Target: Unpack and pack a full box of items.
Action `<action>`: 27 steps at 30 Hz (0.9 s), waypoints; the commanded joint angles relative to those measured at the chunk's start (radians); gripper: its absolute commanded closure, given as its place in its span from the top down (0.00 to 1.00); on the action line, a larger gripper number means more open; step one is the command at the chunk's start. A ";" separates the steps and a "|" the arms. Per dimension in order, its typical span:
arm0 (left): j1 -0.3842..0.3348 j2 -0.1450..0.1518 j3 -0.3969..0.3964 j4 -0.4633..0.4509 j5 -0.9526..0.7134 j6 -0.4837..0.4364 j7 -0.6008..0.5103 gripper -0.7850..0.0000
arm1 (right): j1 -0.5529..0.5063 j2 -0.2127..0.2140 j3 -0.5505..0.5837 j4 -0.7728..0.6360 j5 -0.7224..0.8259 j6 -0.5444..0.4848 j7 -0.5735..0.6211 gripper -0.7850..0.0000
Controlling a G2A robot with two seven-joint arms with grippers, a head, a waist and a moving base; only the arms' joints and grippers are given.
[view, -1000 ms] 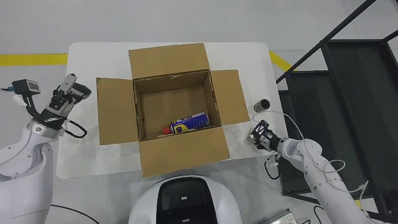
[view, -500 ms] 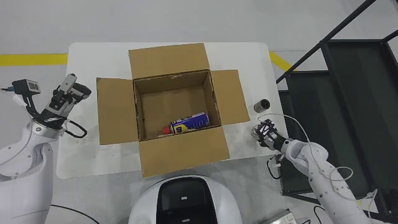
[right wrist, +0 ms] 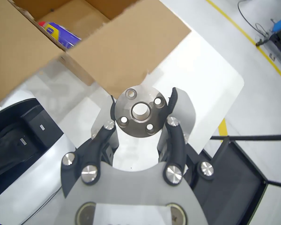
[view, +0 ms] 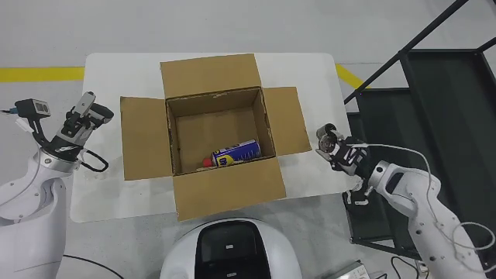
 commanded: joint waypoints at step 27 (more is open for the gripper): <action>0.000 0.000 0.000 0.000 0.000 0.000 0.000 1.00 | 0.765 -0.092 -0.653 0.288 0.258 -0.038 0.430 0.00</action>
